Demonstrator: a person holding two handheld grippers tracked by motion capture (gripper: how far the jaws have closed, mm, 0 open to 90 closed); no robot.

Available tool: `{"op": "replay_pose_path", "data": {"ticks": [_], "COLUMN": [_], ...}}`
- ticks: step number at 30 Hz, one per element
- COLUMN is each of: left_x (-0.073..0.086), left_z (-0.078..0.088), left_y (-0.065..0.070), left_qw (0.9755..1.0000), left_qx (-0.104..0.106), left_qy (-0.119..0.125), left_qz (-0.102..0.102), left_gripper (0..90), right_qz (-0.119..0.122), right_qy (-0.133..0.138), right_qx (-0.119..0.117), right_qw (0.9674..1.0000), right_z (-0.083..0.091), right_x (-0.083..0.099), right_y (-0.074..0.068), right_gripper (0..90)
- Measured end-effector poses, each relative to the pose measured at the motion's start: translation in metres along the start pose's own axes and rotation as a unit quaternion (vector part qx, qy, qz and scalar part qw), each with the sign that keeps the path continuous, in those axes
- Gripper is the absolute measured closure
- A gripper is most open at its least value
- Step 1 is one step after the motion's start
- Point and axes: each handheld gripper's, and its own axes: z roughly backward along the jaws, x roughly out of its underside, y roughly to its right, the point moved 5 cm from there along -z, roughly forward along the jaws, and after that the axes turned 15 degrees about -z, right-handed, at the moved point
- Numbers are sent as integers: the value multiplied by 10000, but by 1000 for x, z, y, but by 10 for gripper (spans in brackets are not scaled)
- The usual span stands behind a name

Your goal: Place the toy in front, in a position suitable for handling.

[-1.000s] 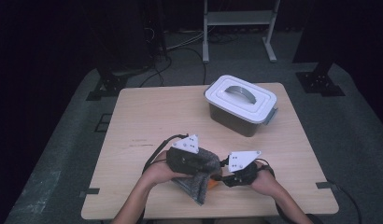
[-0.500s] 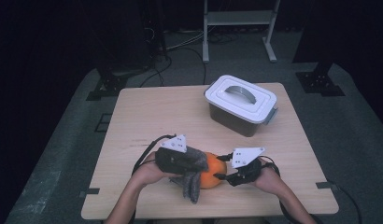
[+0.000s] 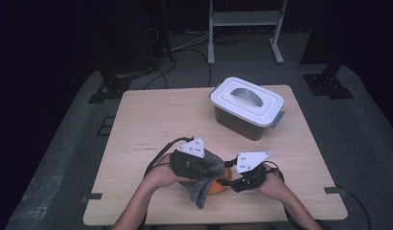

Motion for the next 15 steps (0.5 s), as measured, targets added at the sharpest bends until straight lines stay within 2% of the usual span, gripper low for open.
{"op": "replay_pose_path", "data": {"ticks": [2,5,8,12,15], "left_x": [1,5,6,9,16], "left_z": [-5,-10,-8,3,14], "left_y": [-3,-7,-9,-10,-11], "left_qw": [10000,9996,9996,9995,9989], "left_qx": [50,23,-22,-126,-230], "left_qy": [-39,40,53,49,115], "left_qz": [50,267,286,280,389], "left_gripper": [763,763,763,761,756], "right_qz": [38,36,17,7,-46], "right_qy": [-14,-38,-50,-15,-2], "right_qx": [36,108,133,77,56], "right_qw": [10000,9999,9999,10000,10000], "right_z": [0,0,1,3,4], "right_x": [0,3,4,6,7], "right_y": [-1,1,3,6,7], "right_gripper": [463,516,550,577,582]}}
